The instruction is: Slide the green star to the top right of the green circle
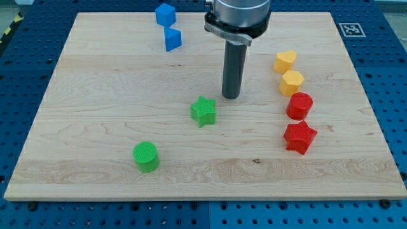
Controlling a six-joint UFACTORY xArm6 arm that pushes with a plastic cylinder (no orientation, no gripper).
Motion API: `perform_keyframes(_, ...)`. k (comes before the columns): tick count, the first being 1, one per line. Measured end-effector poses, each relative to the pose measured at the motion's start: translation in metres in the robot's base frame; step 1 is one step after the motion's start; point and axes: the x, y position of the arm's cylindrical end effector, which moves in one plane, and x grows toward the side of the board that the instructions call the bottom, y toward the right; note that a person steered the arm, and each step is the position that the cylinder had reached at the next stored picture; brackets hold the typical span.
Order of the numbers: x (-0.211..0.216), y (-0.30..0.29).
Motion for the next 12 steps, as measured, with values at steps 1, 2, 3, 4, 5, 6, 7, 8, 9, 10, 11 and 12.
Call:
perform_keyframes(1,0.009,0.0)
perform_keyframes(2,0.009,0.0)
perform_keyframes(3,0.009,0.004)
perform_keyframes(4,0.012,0.008)
perform_keyframes(5,0.032,0.011)
perform_keyframes(6,0.035,0.011)
perform_keyframes(7,0.035,0.002)
perform_keyframes(8,0.036,-0.028)
perform_keyframes(9,0.038,-0.065)
perform_keyframes(10,0.038,-0.093)
perform_keyframes(11,0.04,-0.119)
perform_keyframes(12,0.042,-0.131)
